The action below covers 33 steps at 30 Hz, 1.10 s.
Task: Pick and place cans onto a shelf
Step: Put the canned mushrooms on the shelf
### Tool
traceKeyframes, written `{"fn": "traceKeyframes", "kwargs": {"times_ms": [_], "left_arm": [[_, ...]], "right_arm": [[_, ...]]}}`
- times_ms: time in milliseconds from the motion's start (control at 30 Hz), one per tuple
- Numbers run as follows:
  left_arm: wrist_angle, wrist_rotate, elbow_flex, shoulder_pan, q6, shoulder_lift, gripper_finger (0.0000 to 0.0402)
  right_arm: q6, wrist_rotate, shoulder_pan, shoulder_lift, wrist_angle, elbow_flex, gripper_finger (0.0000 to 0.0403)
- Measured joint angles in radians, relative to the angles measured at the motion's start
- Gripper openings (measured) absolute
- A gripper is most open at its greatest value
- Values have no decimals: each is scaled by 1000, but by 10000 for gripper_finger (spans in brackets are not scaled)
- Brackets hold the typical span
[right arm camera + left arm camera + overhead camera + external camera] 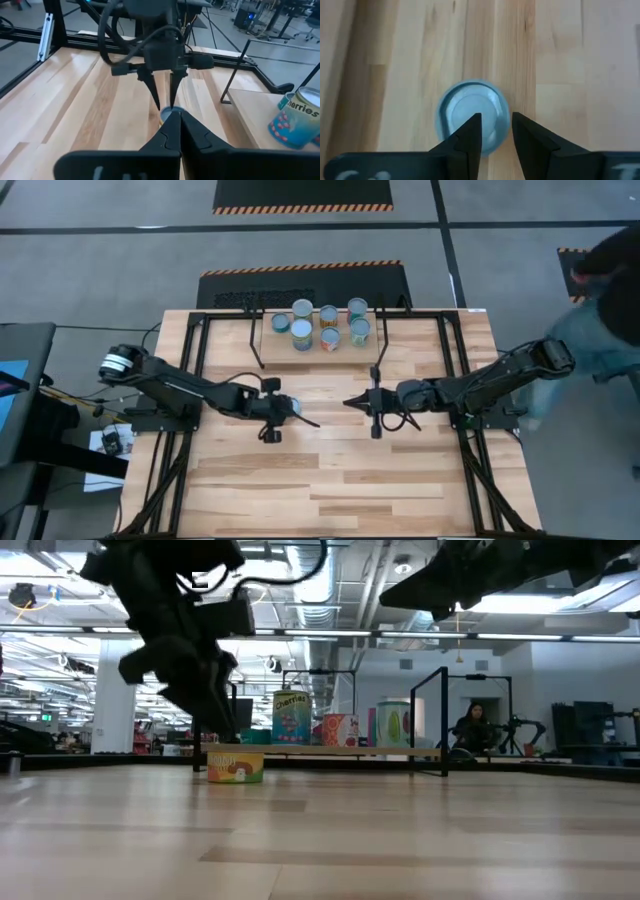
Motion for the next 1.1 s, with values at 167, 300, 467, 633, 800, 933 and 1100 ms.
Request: {"fn": "traceKeyframes", "kwargs": {"times_ms": [167,300,467,633,800,933,1100], "left_arm": [[29,13,0,0,15,59,103],[69,28,1,0,24,92,103],[91,37,1,3,67,126,96],[104,18,1,3,109,127,42],[49,-45,33,24,68,77,9],[-85,-105,96,101,-30,13,4],[-176,-41,169,244,-94,-38,3]], "right_arm": [[13,0,0,0,-11,0,14],[15,0,0,0,-13,0,16],[19,0,0,0,-15,0,13],[19,0,0,0,-14,0,14],[20,0,0,0,-18,0,16],[22,0,0,0,-20,0,13],[22,0,0,0,-20,0,13]]}}
